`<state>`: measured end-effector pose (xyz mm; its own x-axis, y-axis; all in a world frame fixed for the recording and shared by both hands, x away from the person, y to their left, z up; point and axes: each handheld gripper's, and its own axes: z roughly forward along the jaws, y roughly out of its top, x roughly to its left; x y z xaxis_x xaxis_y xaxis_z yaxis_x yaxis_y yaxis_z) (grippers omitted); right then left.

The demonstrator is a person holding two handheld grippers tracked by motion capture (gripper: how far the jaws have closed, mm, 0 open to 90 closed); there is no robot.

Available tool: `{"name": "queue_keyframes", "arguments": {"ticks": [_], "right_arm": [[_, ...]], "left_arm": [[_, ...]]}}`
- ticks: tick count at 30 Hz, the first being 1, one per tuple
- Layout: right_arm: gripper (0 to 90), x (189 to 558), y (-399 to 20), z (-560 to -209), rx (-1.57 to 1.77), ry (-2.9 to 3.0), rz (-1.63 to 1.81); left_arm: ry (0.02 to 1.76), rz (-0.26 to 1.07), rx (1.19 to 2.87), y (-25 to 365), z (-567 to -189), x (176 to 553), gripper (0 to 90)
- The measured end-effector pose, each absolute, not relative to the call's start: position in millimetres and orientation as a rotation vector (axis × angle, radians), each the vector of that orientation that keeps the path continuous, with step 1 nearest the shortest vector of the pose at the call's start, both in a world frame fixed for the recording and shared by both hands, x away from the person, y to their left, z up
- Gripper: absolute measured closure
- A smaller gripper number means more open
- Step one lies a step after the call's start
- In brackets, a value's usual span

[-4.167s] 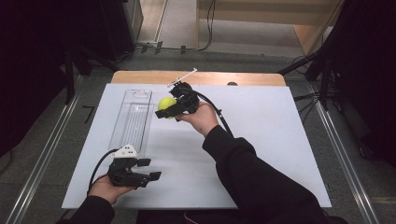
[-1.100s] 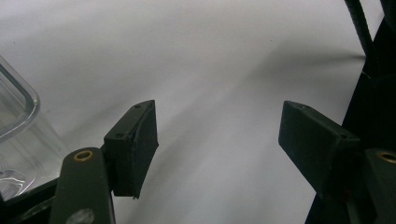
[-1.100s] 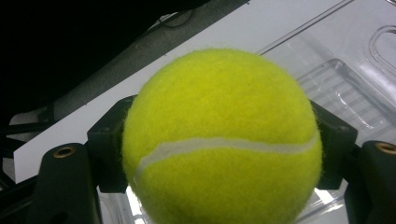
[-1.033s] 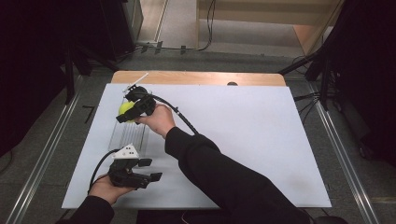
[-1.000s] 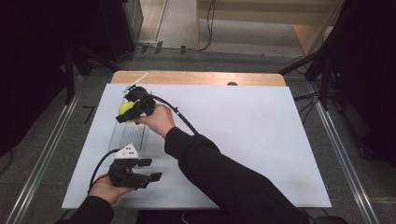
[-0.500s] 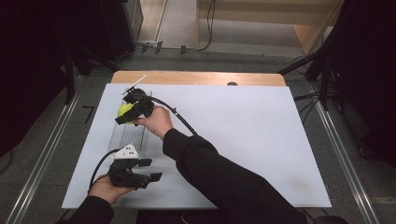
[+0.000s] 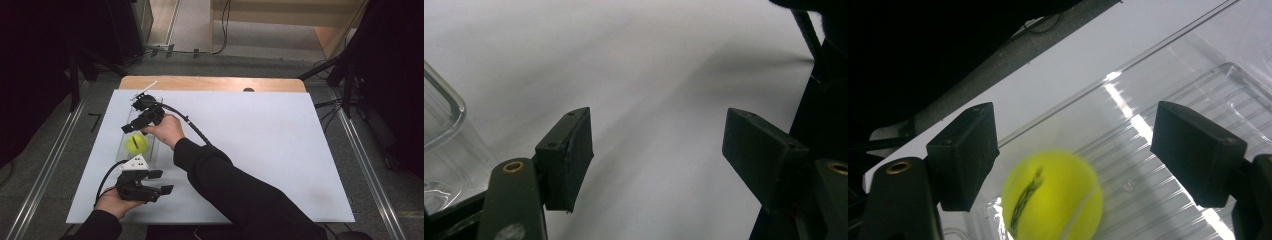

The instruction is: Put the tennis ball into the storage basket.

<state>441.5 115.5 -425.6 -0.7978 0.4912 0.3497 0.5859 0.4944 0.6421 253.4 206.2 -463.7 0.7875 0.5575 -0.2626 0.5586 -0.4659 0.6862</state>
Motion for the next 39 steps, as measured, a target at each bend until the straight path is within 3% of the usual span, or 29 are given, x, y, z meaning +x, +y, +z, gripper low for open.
{"name": "queue_keyframes", "arguments": {"ticks": [16, 39], "right_arm": [[15.3, 433.6, 107.3, -411.0, -0.913, -2.688, -1.153], [16.0, 431.2, 59.4, -402.6, -0.98, -2.631, -1.184]], "left_arm": [[0.832, 0.011, 2.169, 208.9, -463.0, 252.8, 29.2], [0.832, 0.006, 2.171, 208.6, -464.2, 253.0, 29.2]]}}
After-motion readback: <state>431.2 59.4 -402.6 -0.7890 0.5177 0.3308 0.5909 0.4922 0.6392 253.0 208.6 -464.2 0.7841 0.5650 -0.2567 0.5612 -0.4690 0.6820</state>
